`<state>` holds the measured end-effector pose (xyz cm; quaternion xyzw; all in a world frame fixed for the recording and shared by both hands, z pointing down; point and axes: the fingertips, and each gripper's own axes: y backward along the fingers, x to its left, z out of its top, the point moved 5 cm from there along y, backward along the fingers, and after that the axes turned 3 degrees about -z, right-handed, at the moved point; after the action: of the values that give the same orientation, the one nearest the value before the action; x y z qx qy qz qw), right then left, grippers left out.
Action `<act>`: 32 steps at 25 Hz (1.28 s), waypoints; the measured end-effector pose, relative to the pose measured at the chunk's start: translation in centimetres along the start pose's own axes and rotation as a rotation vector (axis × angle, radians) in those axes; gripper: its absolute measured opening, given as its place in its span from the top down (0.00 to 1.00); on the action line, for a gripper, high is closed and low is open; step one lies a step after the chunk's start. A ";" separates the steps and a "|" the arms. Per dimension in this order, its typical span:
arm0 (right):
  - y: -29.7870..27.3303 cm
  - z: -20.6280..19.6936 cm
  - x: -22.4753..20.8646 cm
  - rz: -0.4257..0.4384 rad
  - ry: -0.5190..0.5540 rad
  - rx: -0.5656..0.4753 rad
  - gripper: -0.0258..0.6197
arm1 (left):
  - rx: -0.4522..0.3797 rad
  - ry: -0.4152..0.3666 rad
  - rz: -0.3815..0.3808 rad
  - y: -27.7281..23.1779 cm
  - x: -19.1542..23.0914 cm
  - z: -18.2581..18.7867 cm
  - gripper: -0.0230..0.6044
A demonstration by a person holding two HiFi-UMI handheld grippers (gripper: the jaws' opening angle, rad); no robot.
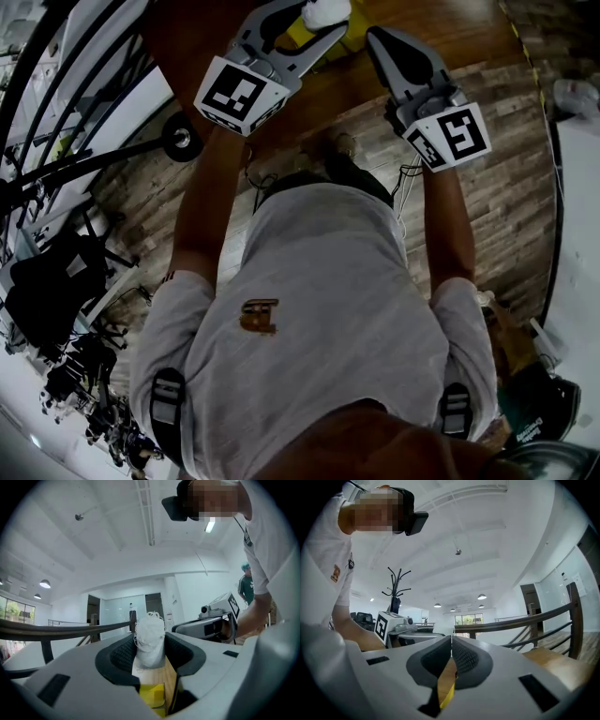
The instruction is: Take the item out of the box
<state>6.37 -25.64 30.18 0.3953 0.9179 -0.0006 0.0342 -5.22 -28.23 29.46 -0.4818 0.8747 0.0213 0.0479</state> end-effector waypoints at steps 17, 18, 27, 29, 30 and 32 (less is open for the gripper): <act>2.6 2.4 2.7 0.014 0.016 -0.057 0.91 | -0.157 0.017 0.042 2.7 -4.4 3.4 0.65; 2.7 2.5 3.0 0.013 0.016 -0.060 0.91 | -0.164 0.018 0.043 2.9 -4.6 3.5 0.65; 3.2 2.4 4.3 0.008 0.024 -0.066 0.91 | -0.166 0.027 0.041 4.2 -5.2 3.4 0.65; 3.4 2.3 4.5 0.007 0.027 -0.066 0.91 | -0.166 0.027 0.036 4.3 -5.4 3.3 0.65; 3.5 2.2 4.6 0.007 0.028 -0.065 0.91 | -0.166 0.025 0.033 4.3 -5.6 3.3 0.65; 3.6 2.1 4.7 0.004 0.032 -0.062 0.91 | -0.165 0.025 0.028 4.3 -5.9 3.2 0.65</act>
<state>5.89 -19.76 27.84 0.3961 0.9170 0.0340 0.0318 -5.55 -20.73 26.81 -0.4721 0.8771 0.0879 -0.0030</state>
